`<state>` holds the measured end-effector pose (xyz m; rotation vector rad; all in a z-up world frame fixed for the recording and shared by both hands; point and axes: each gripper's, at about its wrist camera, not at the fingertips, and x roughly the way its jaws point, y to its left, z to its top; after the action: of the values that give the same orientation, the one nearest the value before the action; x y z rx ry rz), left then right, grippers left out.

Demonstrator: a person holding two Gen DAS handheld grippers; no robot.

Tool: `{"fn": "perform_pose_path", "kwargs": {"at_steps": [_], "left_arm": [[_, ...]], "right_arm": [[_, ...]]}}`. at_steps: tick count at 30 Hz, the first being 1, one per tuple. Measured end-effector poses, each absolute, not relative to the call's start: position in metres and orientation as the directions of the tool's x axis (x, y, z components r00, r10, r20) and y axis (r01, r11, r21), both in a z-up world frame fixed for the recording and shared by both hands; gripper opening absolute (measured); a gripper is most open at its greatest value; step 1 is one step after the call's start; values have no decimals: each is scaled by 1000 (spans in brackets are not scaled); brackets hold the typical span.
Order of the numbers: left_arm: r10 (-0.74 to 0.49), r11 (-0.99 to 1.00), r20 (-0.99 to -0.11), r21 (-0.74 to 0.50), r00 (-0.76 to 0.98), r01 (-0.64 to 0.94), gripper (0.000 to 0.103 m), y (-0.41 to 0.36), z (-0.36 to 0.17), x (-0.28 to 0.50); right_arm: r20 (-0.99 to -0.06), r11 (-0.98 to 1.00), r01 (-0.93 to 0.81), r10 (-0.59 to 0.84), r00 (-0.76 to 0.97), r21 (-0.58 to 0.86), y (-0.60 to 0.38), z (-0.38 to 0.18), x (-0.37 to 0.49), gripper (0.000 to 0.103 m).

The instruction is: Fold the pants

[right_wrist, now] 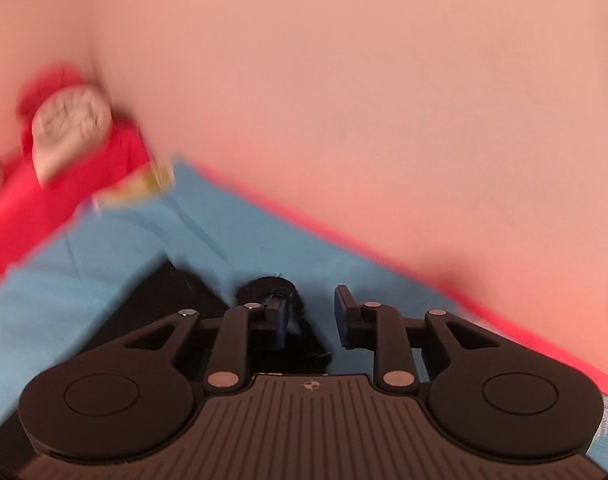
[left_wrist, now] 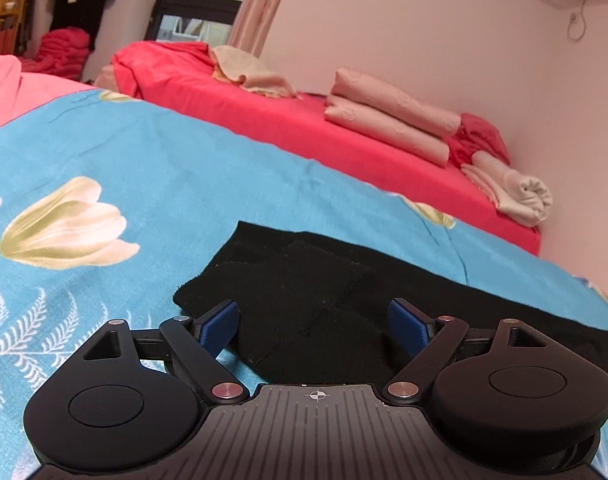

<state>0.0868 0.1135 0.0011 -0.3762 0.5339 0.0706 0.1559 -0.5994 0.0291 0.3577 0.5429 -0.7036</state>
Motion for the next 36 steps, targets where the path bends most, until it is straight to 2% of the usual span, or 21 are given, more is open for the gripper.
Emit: {"fn": "perform_pose_path", "kwargs": {"at_steps": [2,4,8,11,14,19,22,24,25,26,27,31,36], "left_arm": [[-17,924,-506,-337,862,-180,103,116,1,85],[11,920,-500,-334,866,-204,103,119,2,82],[112,914,-502,-286,857,-287,103,121,11,68],[130,908,-467,-299,875,-294,103,126,16,46],[139,901,-470,-305,872,-309,103,133,12,31],[84,869,-476,-394,875,-298,103,149,8,31],[49,865,-466,-423,883,-271,103,152,7,30],[44,866,-461,-425,886,-264,103,151,7,28],[38,866,-458,-429,888,-258,103,151,7,28],[29,866,-456,-434,889,-251,103,151,7,27],[20,864,-456,-440,890,-245,103,152,6,27],[-4,858,-460,-458,888,-234,103,153,4,27],[-12,853,-460,-468,888,-231,103,155,4,26]], "right_arm": [[-474,762,637,-520,710,117,-565,44,139,68],[-447,876,475,-394,803,81,-514,56,136,66],[-506,997,-62,81,859,54,-374,74,142,66],[-529,901,-434,356,771,-26,-252,78,127,70],[-573,756,-649,495,653,-86,-154,71,110,72],[-680,651,-741,470,564,-165,-44,40,126,65],[-758,667,-731,401,514,-143,-16,14,154,58],[-772,674,-732,410,486,-102,-15,3,164,54],[-768,671,-735,417,485,-100,-16,2,159,47],[-770,654,-750,428,473,-98,-16,3,154,23],[-772,636,-766,441,457,-90,-15,5,150,7],[-733,586,-771,407,546,-249,-1,19,136,6],[-638,552,-760,456,620,-345,44,57,156,6]]}}
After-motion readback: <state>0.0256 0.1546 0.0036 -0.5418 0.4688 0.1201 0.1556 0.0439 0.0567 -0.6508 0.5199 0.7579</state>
